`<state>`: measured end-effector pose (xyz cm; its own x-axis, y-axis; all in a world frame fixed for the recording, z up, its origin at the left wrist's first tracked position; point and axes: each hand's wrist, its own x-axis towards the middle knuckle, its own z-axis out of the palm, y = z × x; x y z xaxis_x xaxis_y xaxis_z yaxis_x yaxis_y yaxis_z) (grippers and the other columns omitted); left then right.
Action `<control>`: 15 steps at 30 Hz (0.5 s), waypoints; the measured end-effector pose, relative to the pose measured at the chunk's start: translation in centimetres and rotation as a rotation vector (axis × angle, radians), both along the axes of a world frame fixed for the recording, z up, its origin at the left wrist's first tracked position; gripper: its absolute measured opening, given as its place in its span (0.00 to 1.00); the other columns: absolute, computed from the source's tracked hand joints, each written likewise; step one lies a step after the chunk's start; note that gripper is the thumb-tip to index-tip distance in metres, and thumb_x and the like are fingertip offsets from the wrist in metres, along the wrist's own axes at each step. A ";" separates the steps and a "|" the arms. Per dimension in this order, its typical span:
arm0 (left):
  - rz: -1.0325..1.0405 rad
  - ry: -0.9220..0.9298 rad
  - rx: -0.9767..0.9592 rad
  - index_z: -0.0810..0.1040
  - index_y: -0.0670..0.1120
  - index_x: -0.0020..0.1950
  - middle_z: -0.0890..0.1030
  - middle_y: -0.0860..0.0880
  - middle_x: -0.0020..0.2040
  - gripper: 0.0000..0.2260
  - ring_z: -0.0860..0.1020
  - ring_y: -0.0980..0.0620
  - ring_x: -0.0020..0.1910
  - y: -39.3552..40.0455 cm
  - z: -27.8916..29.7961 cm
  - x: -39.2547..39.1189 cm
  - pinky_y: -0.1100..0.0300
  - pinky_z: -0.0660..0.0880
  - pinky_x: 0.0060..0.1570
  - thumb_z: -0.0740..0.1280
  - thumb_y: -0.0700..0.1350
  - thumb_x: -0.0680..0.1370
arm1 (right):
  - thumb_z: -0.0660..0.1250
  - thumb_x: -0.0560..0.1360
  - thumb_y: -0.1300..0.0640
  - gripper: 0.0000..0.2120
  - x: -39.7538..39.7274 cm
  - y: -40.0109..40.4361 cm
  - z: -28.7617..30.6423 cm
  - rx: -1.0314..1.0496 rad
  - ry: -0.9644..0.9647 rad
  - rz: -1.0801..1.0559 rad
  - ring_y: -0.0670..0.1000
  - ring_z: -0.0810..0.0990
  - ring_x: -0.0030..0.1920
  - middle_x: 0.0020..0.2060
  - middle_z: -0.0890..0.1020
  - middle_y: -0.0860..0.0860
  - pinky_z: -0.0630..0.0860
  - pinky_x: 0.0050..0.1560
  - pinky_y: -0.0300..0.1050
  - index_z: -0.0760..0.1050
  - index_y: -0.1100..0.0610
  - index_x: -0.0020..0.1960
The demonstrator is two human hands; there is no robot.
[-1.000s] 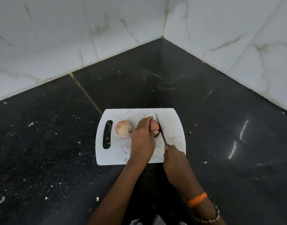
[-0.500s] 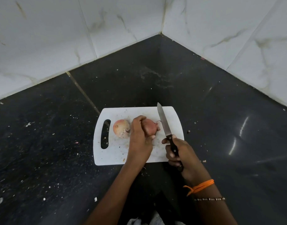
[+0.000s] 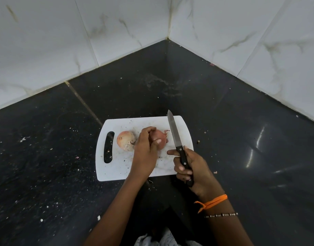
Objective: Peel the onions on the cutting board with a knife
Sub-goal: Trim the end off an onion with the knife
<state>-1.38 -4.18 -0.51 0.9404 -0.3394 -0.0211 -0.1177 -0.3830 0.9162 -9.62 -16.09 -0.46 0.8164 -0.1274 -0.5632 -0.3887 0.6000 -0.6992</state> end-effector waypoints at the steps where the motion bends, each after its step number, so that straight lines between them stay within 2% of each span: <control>1: -0.005 0.000 -0.005 0.68 0.46 0.67 0.73 0.49 0.64 0.17 0.70 0.53 0.62 0.0 -0.1 0.0 0.58 0.69 0.63 0.63 0.37 0.78 | 0.49 0.83 0.50 0.23 0.0 0.2 0.0 -0.136 0.028 0.010 0.43 0.57 0.18 0.22 0.67 0.50 0.57 0.18 0.35 0.77 0.63 0.52; 4: -0.049 -0.039 0.018 0.67 0.46 0.69 0.70 0.51 0.65 0.19 0.68 0.59 0.60 0.3 -0.2 -0.3 0.77 0.65 0.57 0.63 0.37 0.78 | 0.48 0.83 0.50 0.22 -0.1 1.1 0.1 -0.493 0.115 0.029 0.42 0.61 0.19 0.22 0.68 0.48 0.59 0.19 0.35 0.76 0.61 0.50; 6: -0.081 -0.050 0.041 0.68 0.46 0.68 0.70 0.51 0.64 0.20 0.67 0.60 0.60 0.5 -0.4 -0.4 0.81 0.63 0.54 0.64 0.36 0.77 | 0.50 0.83 0.51 0.20 -0.3 1.7 0.1 -0.648 0.113 0.025 0.41 0.63 0.19 0.22 0.69 0.49 0.61 0.21 0.33 0.76 0.60 0.47; 8: -0.091 -0.006 0.042 0.67 0.47 0.69 0.70 0.53 0.64 0.21 0.67 0.59 0.60 0.7 -0.4 -0.4 0.77 0.64 0.56 0.64 0.36 0.77 | 0.51 0.82 0.51 0.18 -0.8 2.4 0.1 -0.805 0.097 0.048 0.41 0.67 0.22 0.24 0.70 0.50 0.64 0.24 0.33 0.75 0.57 0.43; 11: -0.076 0.082 0.023 0.66 0.49 0.70 0.69 0.56 0.62 0.21 0.69 0.56 0.62 0.8 -0.3 -0.4 0.65 0.67 0.61 0.64 0.37 0.78 | 0.51 0.82 0.51 0.17 -1.4 3.3 0.0 -0.985 0.069 0.096 0.45 0.69 0.28 0.26 0.71 0.49 0.67 0.31 0.38 0.72 0.54 0.41; 15: -0.035 0.102 0.007 0.68 0.49 0.69 0.73 0.52 0.65 0.22 0.72 0.54 0.62 0.7 -0.2 -0.5 0.64 0.68 0.60 0.66 0.38 0.77 | 0.51 0.82 0.53 0.17 -1.6 3.9 0.5 -1.127 0.035 0.114 0.44 0.68 0.28 0.28 0.71 0.47 0.66 0.30 0.34 0.72 0.59 0.43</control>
